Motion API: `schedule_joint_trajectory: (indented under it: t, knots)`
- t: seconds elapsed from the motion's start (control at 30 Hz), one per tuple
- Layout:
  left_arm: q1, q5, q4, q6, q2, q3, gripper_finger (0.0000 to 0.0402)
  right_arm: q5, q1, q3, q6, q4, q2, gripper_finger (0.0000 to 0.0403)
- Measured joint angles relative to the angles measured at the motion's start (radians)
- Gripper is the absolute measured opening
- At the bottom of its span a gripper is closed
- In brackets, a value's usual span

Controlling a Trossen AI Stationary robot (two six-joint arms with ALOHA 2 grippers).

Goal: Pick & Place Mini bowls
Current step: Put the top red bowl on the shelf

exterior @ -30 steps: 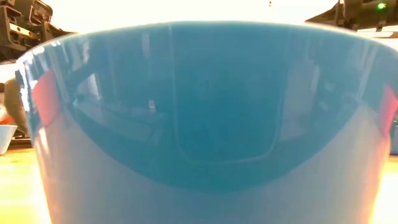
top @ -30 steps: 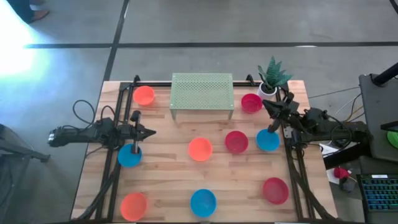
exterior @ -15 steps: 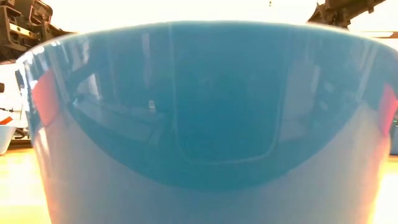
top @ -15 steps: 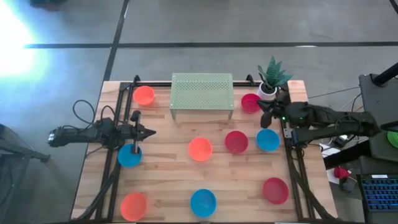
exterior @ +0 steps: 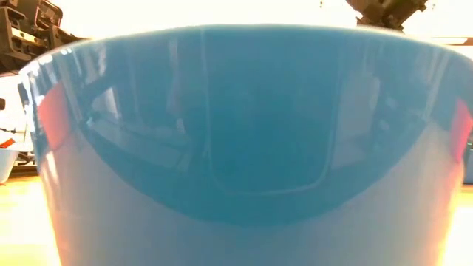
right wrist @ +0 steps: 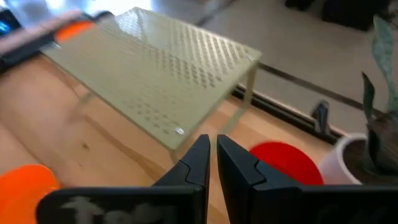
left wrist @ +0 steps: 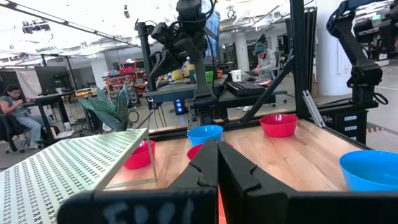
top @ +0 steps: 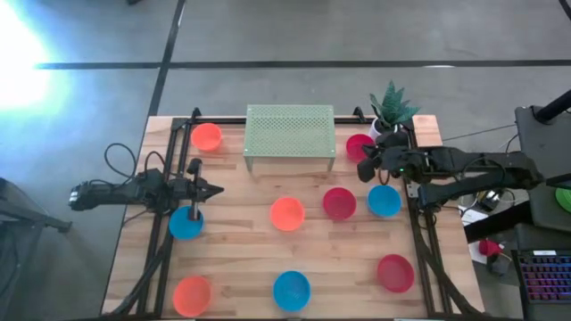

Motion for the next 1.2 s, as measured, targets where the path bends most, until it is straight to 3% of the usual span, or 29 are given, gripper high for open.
schedule_joint_trajectory:
  t: [0.17,0.4,0.7,1.2]
  knots:
    - [0.0,0.0,0.0,0.0,0.0,0.0,0.0,-0.025,-0.044,0.057,0.075,-0.138,0.082,0.0029]
    - [0.0,0.0,0.0,0.0,0.0,0.0,0.0,-0.254,-0.126,0.098,0.039,-0.151,0.186,0.0029]
    - [0.0,0.0,0.0,0.0,0.0,0.0,0.0,-0.382,-0.238,0.11,-0.016,-0.155,0.309,0.0031]
    - [0.0,0.0,0.0,0.0,0.0,0.0,0.0,-0.439,-0.329,0.102,-0.093,-0.189,0.402,0.0121]
